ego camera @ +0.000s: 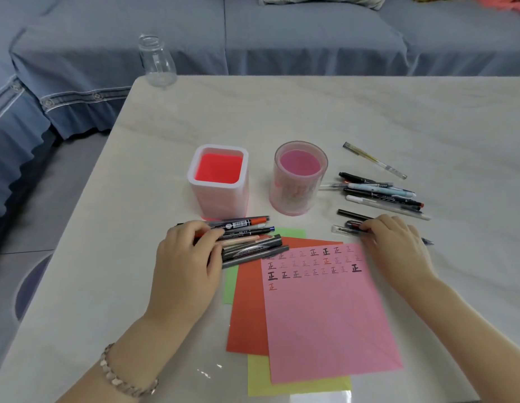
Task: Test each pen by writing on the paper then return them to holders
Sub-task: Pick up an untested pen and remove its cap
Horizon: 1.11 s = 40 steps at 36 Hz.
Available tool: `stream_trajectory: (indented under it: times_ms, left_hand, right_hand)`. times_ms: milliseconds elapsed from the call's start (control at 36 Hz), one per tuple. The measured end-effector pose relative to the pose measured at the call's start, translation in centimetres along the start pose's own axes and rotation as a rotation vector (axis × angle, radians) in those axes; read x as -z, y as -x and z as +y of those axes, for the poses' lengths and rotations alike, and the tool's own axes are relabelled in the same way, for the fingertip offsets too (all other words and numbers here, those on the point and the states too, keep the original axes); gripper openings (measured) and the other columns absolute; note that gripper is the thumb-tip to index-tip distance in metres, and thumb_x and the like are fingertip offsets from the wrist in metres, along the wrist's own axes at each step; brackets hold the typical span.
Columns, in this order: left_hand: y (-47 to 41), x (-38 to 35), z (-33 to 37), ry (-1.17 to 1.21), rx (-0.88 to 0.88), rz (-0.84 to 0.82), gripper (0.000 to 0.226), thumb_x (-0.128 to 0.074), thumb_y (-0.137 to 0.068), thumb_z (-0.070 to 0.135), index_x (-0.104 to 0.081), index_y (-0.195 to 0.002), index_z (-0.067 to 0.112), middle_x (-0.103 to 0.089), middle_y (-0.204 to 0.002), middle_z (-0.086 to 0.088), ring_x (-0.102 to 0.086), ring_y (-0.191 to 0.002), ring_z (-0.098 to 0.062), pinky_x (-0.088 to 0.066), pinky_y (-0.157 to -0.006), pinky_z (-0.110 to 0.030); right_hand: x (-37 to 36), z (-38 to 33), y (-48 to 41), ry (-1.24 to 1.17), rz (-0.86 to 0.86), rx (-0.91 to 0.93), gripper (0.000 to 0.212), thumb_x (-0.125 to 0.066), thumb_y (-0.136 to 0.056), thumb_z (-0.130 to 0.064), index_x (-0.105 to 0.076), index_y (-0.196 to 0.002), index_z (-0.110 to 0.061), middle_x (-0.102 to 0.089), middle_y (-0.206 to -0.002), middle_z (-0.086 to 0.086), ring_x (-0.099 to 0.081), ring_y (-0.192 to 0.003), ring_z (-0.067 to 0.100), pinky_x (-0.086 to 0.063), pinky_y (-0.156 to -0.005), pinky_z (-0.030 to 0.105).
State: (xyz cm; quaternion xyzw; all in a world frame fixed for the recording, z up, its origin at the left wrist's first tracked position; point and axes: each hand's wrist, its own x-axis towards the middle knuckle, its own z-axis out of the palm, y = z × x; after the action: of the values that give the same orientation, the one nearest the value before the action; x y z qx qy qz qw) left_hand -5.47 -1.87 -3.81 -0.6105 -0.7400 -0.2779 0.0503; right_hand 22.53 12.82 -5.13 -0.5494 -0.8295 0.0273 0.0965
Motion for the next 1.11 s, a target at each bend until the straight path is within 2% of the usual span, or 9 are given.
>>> stream_trajectory:
  times_ms: [194,333,500,583,667,750,833,944,1111]
  left_hand:
    - [1.0,0.3,2.6,0.214,-0.029,-0.086,0.031,-0.042,-0.085,0.022,-0.068,-0.099,0.011,-0.059,-0.096,0.000,-0.050,-0.090,-0.013,-0.035,-0.085,-0.017]
    - [0.6,0.1,4.6,0.345,-0.053,-0.188,0.033,-0.042,-0.086,0.023,-0.063,-0.109,0.014,-0.061,-0.106,0.005,-0.053,-0.101,-0.010,-0.037,-0.092,-0.019]
    - [-0.5,0.4,7.3,0.343,-0.250,-0.269,0.043,-0.045,-0.090,0.032,-0.052,-0.126,0.010,-0.056,-0.124,-0.003,-0.044,-0.117,-0.013,-0.025,-0.104,-0.017]
    - [-0.4,0.0,8.1,0.319,-0.316,-0.343,0.039,-0.040,-0.093,0.032,-0.059,-0.119,0.010,-0.063,-0.107,-0.001,-0.057,-0.098,-0.019,-0.042,-0.088,-0.032]
    - [-0.4,-0.3,8.6,0.318,-0.289,-0.274,0.033,-0.035,-0.097,0.027,-0.062,-0.105,0.011,-0.064,-0.084,0.000,-0.059,-0.077,-0.016,-0.044,-0.071,-0.031]
    - [-0.5,0.2,9.0,0.373,-0.109,-0.249,0.022,-0.038,-0.097,0.021,-0.058,-0.105,0.015,-0.060,-0.086,0.009,-0.049,-0.081,-0.003,-0.039,-0.076,-0.023]
    - [-0.1,0.6,9.0,0.533,0.083,-0.313,0.021,-0.033,-0.099,0.028,-0.053,-0.103,0.025,-0.052,-0.082,0.017,-0.047,-0.079,0.001,-0.035,-0.072,-0.013]
    - [0.2,1.1,9.1,0.680,0.023,-0.419,0.016,-0.034,-0.094,0.025,-0.049,-0.092,0.030,-0.053,-0.078,0.014,-0.048,-0.074,0.000,-0.034,-0.064,-0.012]
    - [1.5,0.7,8.8,0.624,-0.165,-0.514,0.028,-0.030,-0.092,0.026,-0.054,-0.098,0.014,-0.058,-0.089,0.006,-0.048,-0.081,-0.007,-0.039,-0.073,-0.022]
  right_hand:
    - [0.6,-0.3,-0.1,-0.082,0.005,0.117,0.011,-0.066,-0.079,0.000,-0.065,-0.089,-0.004,-0.069,-0.086,0.011,-0.061,-0.085,0.035,-0.044,-0.076,0.040]
    - [1.7,-0.9,0.3,-0.151,0.023,0.194,0.026,-0.073,-0.067,0.008,-0.068,-0.089,-0.005,-0.068,-0.085,0.011,-0.065,-0.078,0.035,-0.049,-0.075,0.042]
    - [5.9,-5.4,2.5,-0.299,0.068,0.456,0.018,-0.061,-0.074,-0.016,-0.073,-0.087,-0.020,-0.065,-0.083,-0.002,-0.059,-0.065,0.013,-0.047,-0.052,0.024]
    - [6.7,-6.7,3.3,-0.252,0.207,0.613,0.019,-0.057,-0.077,-0.013,-0.072,-0.088,-0.017,-0.065,-0.079,0.000,-0.056,-0.065,0.019,-0.046,-0.065,0.028]
    - [6.7,-7.1,3.5,-0.191,0.395,0.671,0.014,-0.064,-0.078,-0.004,-0.068,-0.086,-0.016,-0.067,-0.084,0.002,-0.055,-0.083,0.019,-0.041,-0.090,0.035]
    - [6.7,-7.8,4.1,-0.290,0.502,0.564,0.010,-0.063,-0.080,-0.003,-0.070,-0.081,-0.010,-0.067,-0.083,0.006,-0.052,-0.088,0.020,-0.039,-0.084,0.028]
    - [6.8,-9.1,5.1,-0.675,0.325,0.185,0.009,-0.062,-0.081,-0.024,-0.056,-0.084,-0.029,-0.056,-0.066,-0.011,-0.049,-0.068,0.005,-0.038,-0.067,0.015]
    - [6.1,-10.2,5.3,-1.207,-0.172,-0.272,0.030,-0.065,-0.067,-0.049,-0.050,-0.084,-0.028,-0.049,-0.045,-0.004,-0.043,-0.045,0.011,-0.037,-0.049,0.026]
    - [4.7,-11.9,5.4,-1.326,-0.180,-0.368,0.041,-0.051,-0.078,-0.044,-0.043,-0.059,-0.008,-0.037,-0.033,-0.005,-0.032,-0.032,0.010,-0.027,-0.036,0.020]
